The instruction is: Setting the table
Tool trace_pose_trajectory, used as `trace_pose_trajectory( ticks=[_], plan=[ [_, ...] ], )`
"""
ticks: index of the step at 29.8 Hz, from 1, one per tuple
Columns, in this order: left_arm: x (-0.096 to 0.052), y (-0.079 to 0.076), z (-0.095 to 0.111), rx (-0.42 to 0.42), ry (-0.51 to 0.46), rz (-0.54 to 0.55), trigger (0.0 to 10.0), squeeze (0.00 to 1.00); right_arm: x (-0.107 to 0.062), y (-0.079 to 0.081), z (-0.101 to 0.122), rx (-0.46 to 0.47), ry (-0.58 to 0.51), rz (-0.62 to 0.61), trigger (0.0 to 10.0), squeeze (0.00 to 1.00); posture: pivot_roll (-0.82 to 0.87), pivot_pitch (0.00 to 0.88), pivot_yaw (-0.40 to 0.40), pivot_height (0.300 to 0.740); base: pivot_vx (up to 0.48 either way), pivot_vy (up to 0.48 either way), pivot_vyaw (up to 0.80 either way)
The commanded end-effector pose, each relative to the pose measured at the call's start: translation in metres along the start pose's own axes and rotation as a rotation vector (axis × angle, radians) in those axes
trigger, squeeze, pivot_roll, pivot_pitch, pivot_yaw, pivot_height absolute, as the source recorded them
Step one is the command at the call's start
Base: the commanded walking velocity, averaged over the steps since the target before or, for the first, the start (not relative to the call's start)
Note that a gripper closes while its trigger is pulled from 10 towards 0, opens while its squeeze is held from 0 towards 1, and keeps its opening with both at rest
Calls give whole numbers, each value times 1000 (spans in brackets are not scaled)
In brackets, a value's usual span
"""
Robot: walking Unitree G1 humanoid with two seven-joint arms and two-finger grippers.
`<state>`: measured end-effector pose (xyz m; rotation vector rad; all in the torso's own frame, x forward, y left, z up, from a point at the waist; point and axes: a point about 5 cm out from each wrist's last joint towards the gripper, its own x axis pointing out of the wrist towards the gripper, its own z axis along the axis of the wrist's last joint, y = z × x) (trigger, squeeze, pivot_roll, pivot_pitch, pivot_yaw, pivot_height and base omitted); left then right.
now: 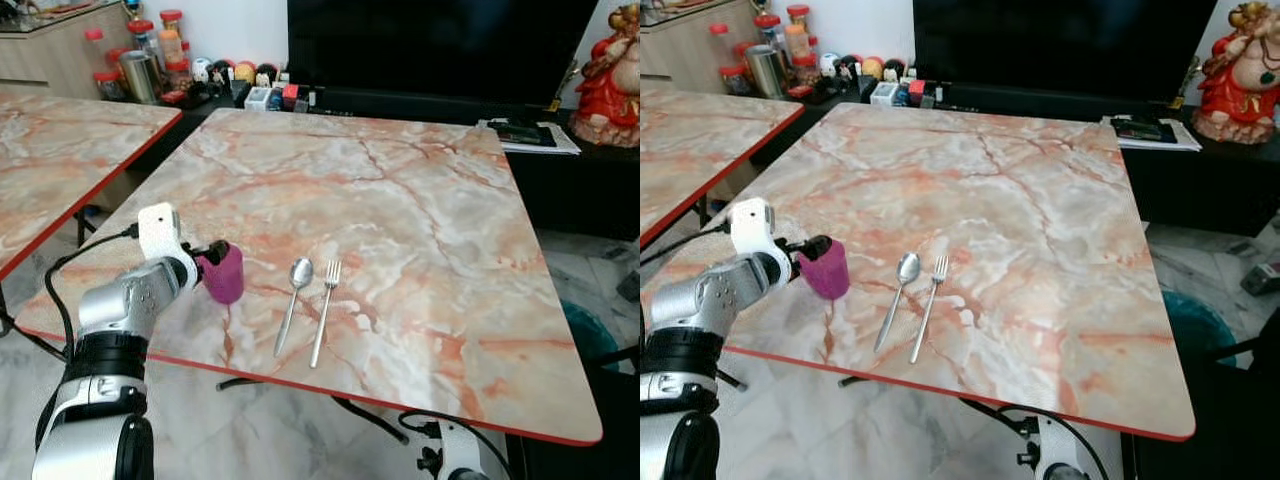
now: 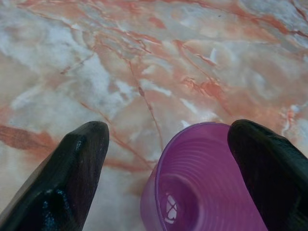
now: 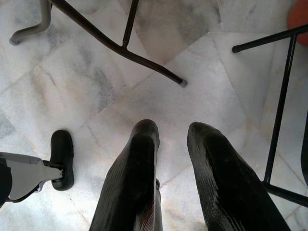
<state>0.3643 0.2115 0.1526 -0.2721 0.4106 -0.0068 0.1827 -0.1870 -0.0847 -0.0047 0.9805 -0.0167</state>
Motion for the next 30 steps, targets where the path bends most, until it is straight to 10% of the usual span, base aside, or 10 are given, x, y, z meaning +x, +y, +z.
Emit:
trace_pose_trajectory(
  ticks=[1, 5, 30],
  plan=[
    [1, 0, 4, 12, -8, 16, 3843, 0, 0, 0, 3, 7, -5, -2, 10000, 0, 72, 0, 12, 740, 0, 0, 0],
    [2, 0, 4, 12, -2, 18, 0, 0, 1, 0, 3, 5, -5, -1, 10000, 0, 74, 0, 11, 740, 0, 0, 0],
    [2, 1, 1, 16, 11, 13, 0, 0, 1, 0, 4, -2, -8, -1, 10000, 0, 77, 0, 8, 740, 0, 0, 0]
  ],
)
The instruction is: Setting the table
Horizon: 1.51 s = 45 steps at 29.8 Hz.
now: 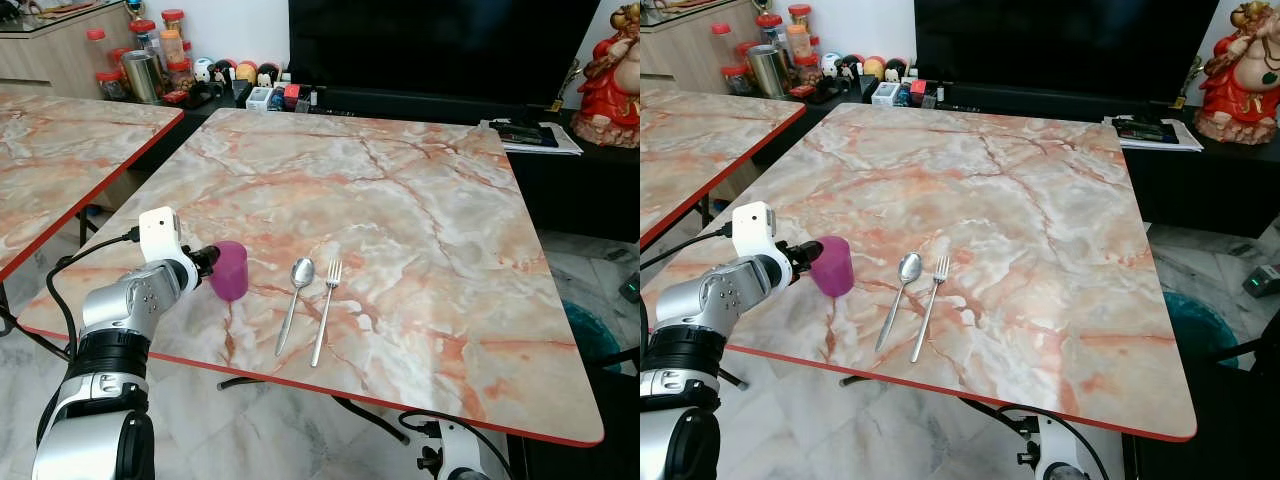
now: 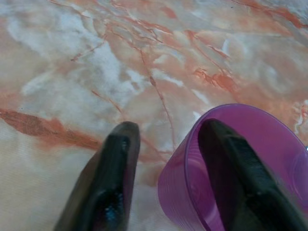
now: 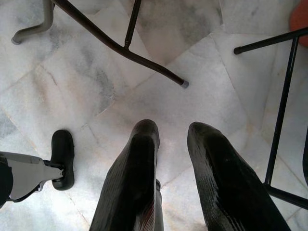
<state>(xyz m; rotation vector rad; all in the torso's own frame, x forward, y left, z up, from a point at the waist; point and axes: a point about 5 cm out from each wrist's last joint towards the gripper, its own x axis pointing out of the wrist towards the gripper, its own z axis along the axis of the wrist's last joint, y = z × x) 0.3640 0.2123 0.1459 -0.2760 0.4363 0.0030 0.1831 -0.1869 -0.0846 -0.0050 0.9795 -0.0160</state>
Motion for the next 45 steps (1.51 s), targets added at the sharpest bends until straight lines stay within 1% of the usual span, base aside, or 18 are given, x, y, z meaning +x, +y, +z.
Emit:
trace_pose_trajectory(
  ticks=[1, 14, 17, 19, 23, 27, 28, 30, 31, 32, 33, 34, 36, 38, 39, 41, 43, 45],
  plan=[
    [0, -1, 7, 22, -14, 1, 0, 0, 1, 0, 4, -2, -7, -2, 10000, 0, 77, 0, 8, 740, 0, 0, 0],
    [-1, -4, 12, 13, -38, -6, 0, 0, 0, -1, 3, -3, -7, -3, 10000, 0, 76, 0, 6, 740, 0, 0, 0],
    [-2, -5, 15, 15, -49, -12, 0, 0, 0, -1, 3, -5, -6, -4, 10000, 0, 78, 0, 4, 740, 0, 0, 0],
    [-2, -6, 16, -2, -55, -15, 0, 0, 0, -1, 3, -4, -6, -4, 10000, 0, 78, 0, 4, 740, 0, 0, 0],
    [-3, -7, 16, -8, -58, -22, 0, 0, 0, -1, 3, -4, -6, -3, 10000, 0, 77, 0, 4, 740, 0, 0, 0],
    [-4, -6, 20, -4, -103, -14, 0, 0, 0, -1, 3, -5, -6, -4, 10000, 0, 77, 0, 4, 740, 0, 0, 0],
    [-6, -8, 24, -4, -141, -24, 0, 0, 0, -1, 3, -3, -6, -5, 10000, 0, 77, 0, 3, 740, 0, 0, 0],
    [-8, -9, 28, -2, -184, -30, 0, 0, 0, -1, 3, 3, -6, -11, 10000, 0, 77, 0, 3, 740, 0, 0, 0],
    [-10, -10, 32, 15, -235, -30, 0, 0, 0, -1, 3, 8, -4, -18, 10000, 0, 71, 0, 4, 740, 0, 0, 0],
    [-11, -10, 33, 19, -246, -30, 1608, 0, 0, -1, 3, 10, -4, -20, 10000, 0, 71, 0, 4, 740, 0, 0, 0],
    [-13, -11, 36, 27, -287, -35, 7176, 0, 0, -1, 3, 5, 2, -24, 10000, 0, 66, 0, 3, 740, 0, 0, 0],
    [-15, -11, 39, 24, -320, -44, 10000, 0, 1, -2, 2, -5, 9, -30, 10000, 0, 65, 0, 3, 740, 0, 0, 0],
    [-18, -11, 43, 30, -370, -49, 10000, 0, 1, -2, 2, -17, 16, -35, 10000, 0, 65, 0, 3, 740, 0, 0, 0],
    [-22, -9, 48, 4, -428, -39, 10000, 0, 1, -2, 2, -8, 19, -36, 10000, 0, 68, 0, 1, 740, 0, 0, 0],
    [-25, -6, 51, -22, -473, -24, 10000, 0, 1, -2, 1, 9, 25, -47, 10000, 0, 65, 0, 1, 740, 0, 0, 0],
    [-29, 0, 56, 12, -539, 34, 10000, 0, 1, -3, 0, 19, 42, -75, 10000, 0, 60, 0, 1, 740, 0, 0, 0],
    [-30, 1, 56, 14, -551, 44, 10000, 0, 1, -4, 0, 13, 50, -85, 10000, 0, 56, 0, 2, 740, 0, 0, 0],
    [-31, 1, 58, 36, -573, 66, 10000, 0, 1, -4, -1, 7, 64, -93, 10000, 0, 55, 0, 2, 740, 0, 0, 0]
  ],
)
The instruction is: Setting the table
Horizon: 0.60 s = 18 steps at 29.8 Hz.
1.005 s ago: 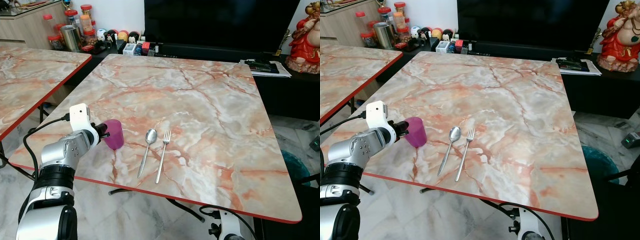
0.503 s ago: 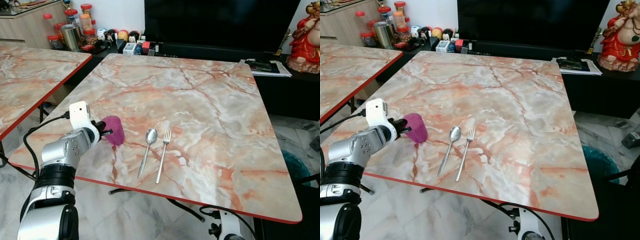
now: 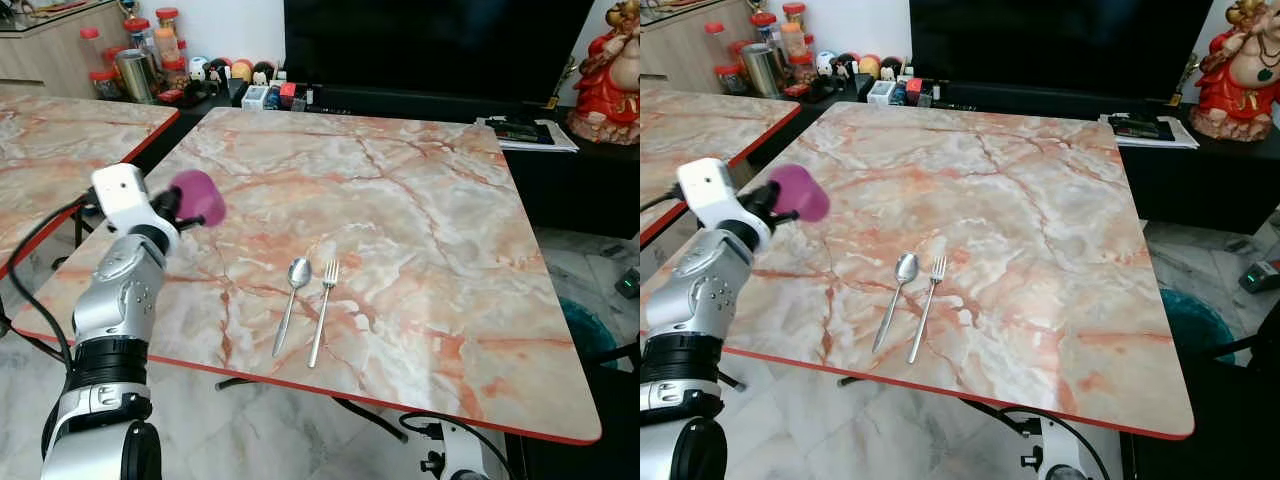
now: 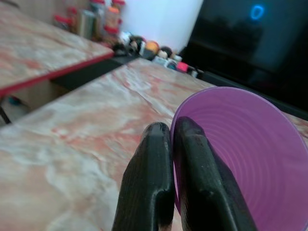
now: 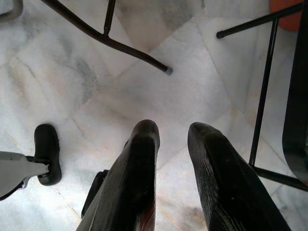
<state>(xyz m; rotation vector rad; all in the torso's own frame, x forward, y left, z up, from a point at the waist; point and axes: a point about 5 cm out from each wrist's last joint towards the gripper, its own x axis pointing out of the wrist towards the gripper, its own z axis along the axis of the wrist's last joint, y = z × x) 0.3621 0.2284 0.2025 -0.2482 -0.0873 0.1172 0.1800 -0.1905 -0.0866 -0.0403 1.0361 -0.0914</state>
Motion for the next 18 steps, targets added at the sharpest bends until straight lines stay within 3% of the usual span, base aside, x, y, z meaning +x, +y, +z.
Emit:
trace_pose_trajectory(
  ticks=[1, 3, 6, 11, 18],
  plan=[
    [-1, 0, 7, 49, -47, 17, 10000, 0, 0, -1, 2, -7, 21, -21, 10000, 0, 55, 0, 2, 740, 0, 0, 0],
    [0, -1, 8, 61, -51, 16, 10000, 0, 0, -1, 1, 2, 24, -22, 10000, 0, 57, 0, 3, 740, 0, 0, 0],
    [0, -2, 10, 97, -99, 28, 10000, 0, 0, -1, 1, 11, 16, -17, 10000, 0, 61, 0, -2, 740, 0, 480, 0],
    [-2, -5, 16, 89, -148, 41, 10000, 0, 0, 0, 3, 21, 0, -7, 10000, 0, 66, 0, -6, 740, 0, 480, 0],
    [-3, -5, 19, 112, -174, 45, 10000, 0, 0, -1, 3, 14, -6, -9, 10000, 0, 68, 0, -5, 740, 0, 480, 0]
  ],
)
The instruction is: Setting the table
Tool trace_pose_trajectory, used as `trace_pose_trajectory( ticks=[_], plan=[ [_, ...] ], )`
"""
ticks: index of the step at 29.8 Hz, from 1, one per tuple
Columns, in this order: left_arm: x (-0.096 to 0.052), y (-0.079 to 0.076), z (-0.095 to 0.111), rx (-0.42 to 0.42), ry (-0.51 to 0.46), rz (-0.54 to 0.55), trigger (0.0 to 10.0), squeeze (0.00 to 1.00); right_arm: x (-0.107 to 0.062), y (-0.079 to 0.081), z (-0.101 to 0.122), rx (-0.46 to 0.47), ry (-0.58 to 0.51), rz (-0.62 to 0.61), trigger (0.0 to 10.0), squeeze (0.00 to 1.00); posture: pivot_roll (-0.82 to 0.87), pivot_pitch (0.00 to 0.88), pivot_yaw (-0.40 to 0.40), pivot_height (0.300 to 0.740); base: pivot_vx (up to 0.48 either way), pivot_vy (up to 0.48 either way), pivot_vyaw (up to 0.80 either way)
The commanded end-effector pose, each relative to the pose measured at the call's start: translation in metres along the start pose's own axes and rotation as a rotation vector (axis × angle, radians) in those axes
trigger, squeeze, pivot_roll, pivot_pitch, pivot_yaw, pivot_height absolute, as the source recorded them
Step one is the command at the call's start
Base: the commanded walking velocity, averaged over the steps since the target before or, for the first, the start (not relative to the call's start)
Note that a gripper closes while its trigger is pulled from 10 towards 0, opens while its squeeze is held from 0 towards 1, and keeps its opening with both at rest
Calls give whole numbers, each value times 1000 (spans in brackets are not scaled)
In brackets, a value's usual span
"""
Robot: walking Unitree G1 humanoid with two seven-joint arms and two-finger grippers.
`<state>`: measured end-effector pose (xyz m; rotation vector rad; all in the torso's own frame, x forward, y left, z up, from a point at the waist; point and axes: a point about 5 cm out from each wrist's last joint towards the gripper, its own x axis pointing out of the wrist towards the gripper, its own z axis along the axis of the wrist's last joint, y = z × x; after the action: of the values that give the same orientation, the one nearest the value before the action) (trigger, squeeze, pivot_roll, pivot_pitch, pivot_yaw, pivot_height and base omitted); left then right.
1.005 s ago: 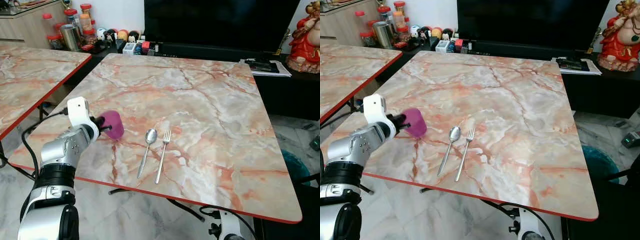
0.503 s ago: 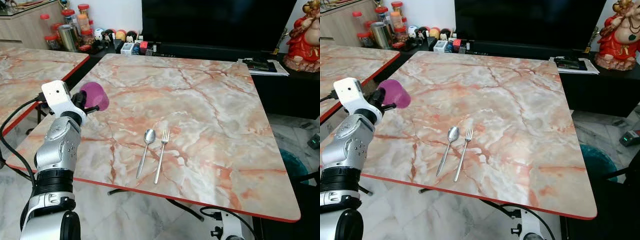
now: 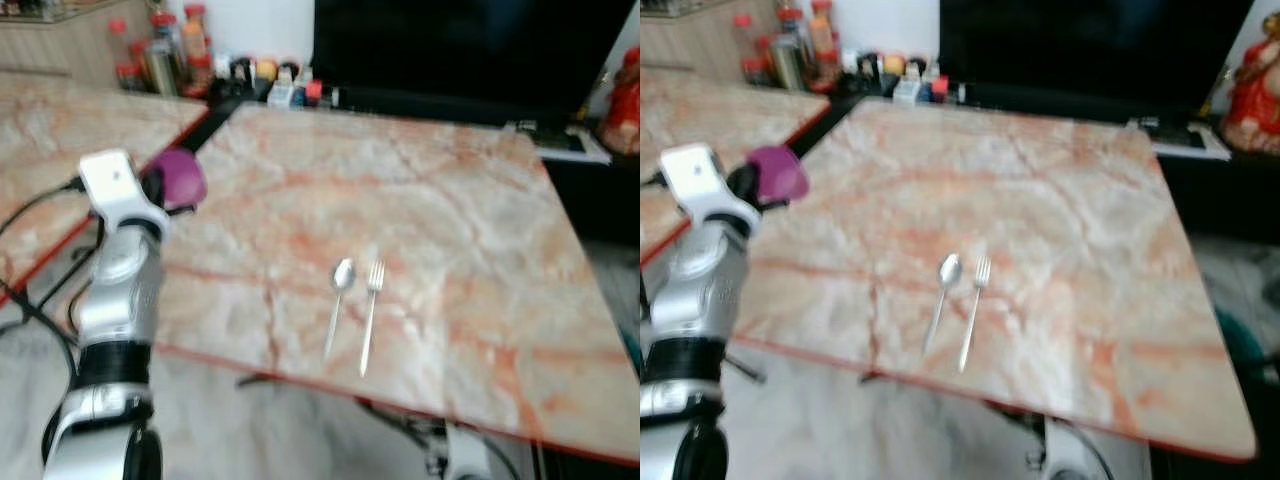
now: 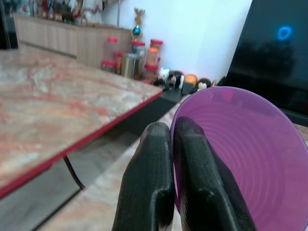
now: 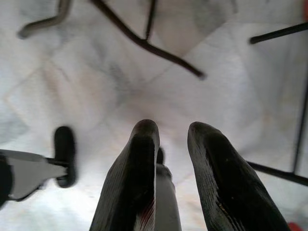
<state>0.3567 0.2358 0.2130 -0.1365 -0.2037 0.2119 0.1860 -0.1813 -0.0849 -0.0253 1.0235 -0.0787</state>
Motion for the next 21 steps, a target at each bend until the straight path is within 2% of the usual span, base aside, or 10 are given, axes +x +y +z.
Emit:
trace_pose_trajectory(
  ticks=[1, 13, 21],
  plan=[
    [1, -9, 9, 4, -48, -29, 10000, 0, -1, -10, -3, 7, 6, -27, 10000, 0, 68, 0, -6, 740, 0, 480, 0],
    [2, -9, 16, -1, -86, -23, 10000, 0, -1, -8, -3, 7, -1, -21, 10000, 0, 71, 0, 6, 740, 0, 480, 0],
    [1, -14, 17, 14, -105, -38, 10000, 0, -1, -7, -4, 11, -15, -13, 10000, 0, 88, 0, 7, 740, 0, 480, 0]
  ],
)
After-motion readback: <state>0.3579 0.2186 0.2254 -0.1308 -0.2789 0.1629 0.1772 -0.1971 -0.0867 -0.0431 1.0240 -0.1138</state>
